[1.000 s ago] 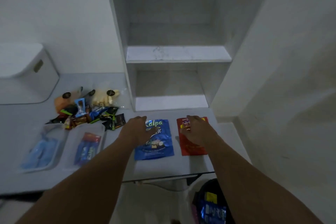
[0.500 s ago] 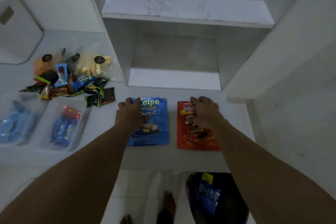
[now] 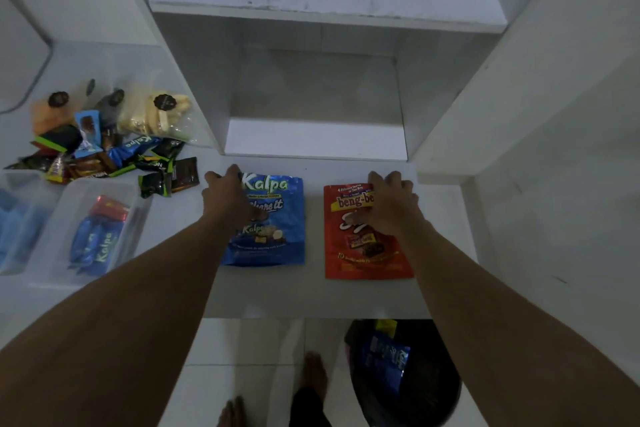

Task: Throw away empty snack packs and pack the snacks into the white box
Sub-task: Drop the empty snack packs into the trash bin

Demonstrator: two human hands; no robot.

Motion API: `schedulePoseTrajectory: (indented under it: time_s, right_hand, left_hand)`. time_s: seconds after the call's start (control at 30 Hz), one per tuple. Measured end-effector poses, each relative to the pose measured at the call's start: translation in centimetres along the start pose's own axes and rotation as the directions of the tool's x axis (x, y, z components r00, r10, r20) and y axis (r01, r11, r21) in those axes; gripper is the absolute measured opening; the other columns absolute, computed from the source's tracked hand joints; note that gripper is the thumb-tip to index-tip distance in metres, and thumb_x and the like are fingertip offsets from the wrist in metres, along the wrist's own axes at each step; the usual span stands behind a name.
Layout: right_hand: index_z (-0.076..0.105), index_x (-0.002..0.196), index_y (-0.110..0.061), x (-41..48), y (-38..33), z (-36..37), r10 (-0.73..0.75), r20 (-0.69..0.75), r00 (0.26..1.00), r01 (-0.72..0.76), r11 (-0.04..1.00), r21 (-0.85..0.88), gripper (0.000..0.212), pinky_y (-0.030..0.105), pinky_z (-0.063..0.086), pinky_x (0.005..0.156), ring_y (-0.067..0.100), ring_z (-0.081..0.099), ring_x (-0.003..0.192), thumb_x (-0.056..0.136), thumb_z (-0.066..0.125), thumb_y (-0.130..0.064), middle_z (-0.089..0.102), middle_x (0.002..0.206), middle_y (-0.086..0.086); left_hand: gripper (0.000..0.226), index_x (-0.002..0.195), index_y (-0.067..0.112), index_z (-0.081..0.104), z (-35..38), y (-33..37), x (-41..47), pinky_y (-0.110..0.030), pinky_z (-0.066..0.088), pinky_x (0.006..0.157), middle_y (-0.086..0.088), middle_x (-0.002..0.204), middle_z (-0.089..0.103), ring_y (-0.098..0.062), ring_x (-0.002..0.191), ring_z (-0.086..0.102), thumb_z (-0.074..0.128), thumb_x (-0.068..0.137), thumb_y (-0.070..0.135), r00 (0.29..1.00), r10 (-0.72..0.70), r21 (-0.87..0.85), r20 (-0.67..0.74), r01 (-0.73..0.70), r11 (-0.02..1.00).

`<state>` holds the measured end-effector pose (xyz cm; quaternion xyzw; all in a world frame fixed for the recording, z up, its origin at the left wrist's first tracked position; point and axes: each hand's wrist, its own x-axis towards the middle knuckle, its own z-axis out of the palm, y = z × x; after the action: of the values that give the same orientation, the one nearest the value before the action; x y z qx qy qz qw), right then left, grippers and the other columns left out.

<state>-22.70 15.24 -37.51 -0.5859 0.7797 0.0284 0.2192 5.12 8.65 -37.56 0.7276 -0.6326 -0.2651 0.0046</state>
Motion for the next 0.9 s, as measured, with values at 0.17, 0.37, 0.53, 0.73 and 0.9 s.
schedulePoseTrajectory:
  time_s: [0.17,0.37,0.53,0.73,0.9]
  right_hand:
    - [0.042,0.133,-0.013,0.3,-0.3,-0.9,0.058,0.038,0.998,-0.062,0.989,0.131,0.092,0.05,0.042,0.099,0.034,0.032,0.127,0.062,0.086,-0.052,0.035,0.132,0.014]
    - [0.046,0.129,-0.012,0.7,0.2,-1.4,0.08,0.06,0.995,-0.089,0.982,0.166,0.072,0.043,0.04,0.095,0.033,0.036,0.123,0.072,0.083,-0.037,0.042,0.125,0.015]
    - [0.055,0.124,-0.015,1.5,0.5,-1.7,0.154,0.094,0.984,-0.159,0.986,0.045,0.066,0.046,0.04,0.099,0.035,0.04,0.121,0.071,0.083,-0.043,0.049,0.124,0.014]
    - [0.052,0.122,-0.021,0.3,0.5,-2.4,0.06,0.046,0.997,-0.062,0.997,0.034,0.04,0.048,0.033,0.099,0.03,0.054,0.115,0.086,0.066,-0.033,0.061,0.121,0.006]
    - [0.056,0.114,-0.025,-2.1,-0.4,-5.7,-0.041,0.007,0.999,0.04,0.994,0.104,0.032,0.034,0.047,0.083,0.026,0.064,0.1,0.083,0.064,-0.019,0.069,0.109,0.005]
  left_hand:
    - [0.084,0.13,0.015,0.05,-0.3,0.0,0.2,-0.042,0.054,0.085,-0.017,0.113,0.064,-0.037,0.103,0.061,0.092,0.058,0.026,0.994,0.107,-0.066,-0.028,-0.108,0.992]
    - [0.043,0.115,0.016,0.059,-0.3,-0.2,0.4,-0.034,0.048,0.076,-0.013,0.109,0.068,-0.033,0.1,0.063,0.078,0.076,0.016,0.992,0.101,-0.164,-0.076,-0.112,0.98]
    - [0.042,0.113,0.012,0.059,-0.5,-0.4,0.6,-0.029,0.042,0.075,-0.012,0.112,0.065,-0.03,0.103,0.061,0.079,0.076,0.012,0.993,0.082,-0.257,-0.086,-0.101,0.961]
    - [0.037,0.099,0.011,0.063,-2.0,-0.1,0.5,-0.04,0.056,0.08,-0.013,0.103,0.068,-0.032,0.095,0.065,0.085,0.071,0.02,0.996,0.085,-0.291,-0.043,-0.093,0.952]
    - [0.025,0.075,0.015,0.061,-5.1,1.9,-1.0,-0.034,0.05,0.071,-0.011,0.089,0.067,-0.03,0.087,0.065,0.085,0.069,0.017,0.995,0.102,-0.308,-0.001,-0.098,0.946]
